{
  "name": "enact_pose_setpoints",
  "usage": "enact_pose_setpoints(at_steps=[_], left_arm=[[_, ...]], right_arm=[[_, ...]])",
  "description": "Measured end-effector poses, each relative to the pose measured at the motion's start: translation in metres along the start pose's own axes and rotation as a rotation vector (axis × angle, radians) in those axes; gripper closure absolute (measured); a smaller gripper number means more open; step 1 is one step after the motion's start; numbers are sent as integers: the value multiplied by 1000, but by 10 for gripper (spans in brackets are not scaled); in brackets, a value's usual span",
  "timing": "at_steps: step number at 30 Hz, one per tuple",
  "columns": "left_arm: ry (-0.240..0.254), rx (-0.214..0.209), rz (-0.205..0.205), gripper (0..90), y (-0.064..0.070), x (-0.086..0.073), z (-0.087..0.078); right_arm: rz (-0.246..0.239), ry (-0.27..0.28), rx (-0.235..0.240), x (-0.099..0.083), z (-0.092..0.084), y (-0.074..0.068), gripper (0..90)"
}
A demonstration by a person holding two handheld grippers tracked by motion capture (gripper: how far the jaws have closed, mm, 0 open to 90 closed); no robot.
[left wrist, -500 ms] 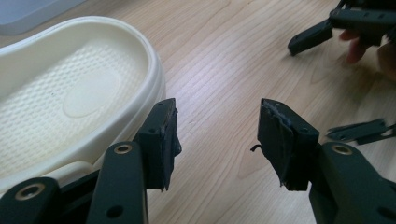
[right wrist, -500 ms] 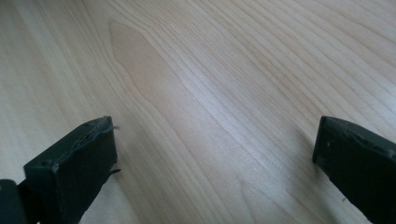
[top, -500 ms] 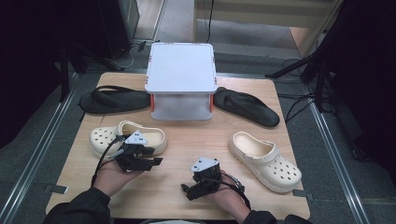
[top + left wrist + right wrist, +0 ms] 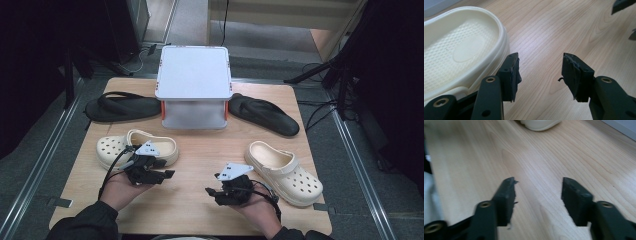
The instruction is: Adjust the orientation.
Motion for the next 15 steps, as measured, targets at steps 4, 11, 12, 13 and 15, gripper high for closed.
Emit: enact_pose_setpoints(at_steps=[4,11,12,13,15], left_arm=[[-10,11,4,481,0,-1,1],[-1,23,24,470,0,-1,2],[-2,19,22,473,0,-1,2],[-4,17,23,475,0,-1,2],[-6,17,26,477,1,-1,2]], right_arm=[[-2,33,-7,2,-6,4,471],[19,44,47,3,8,-3,484],[2,41,53,3,9,-4,487],[-16,32,58,4,11,-4,491],[-16,27,72,5,11,-2,497]])
Point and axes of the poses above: each handheld gripper's, and its own axes: z roughly forward along the jaws, x roughly out of its top, y roughly to its right, the point moved 2 cm from there along z, roughly forward along the jaws, and after that the axes turned 3 degrees about y, right-handed, at the moved point
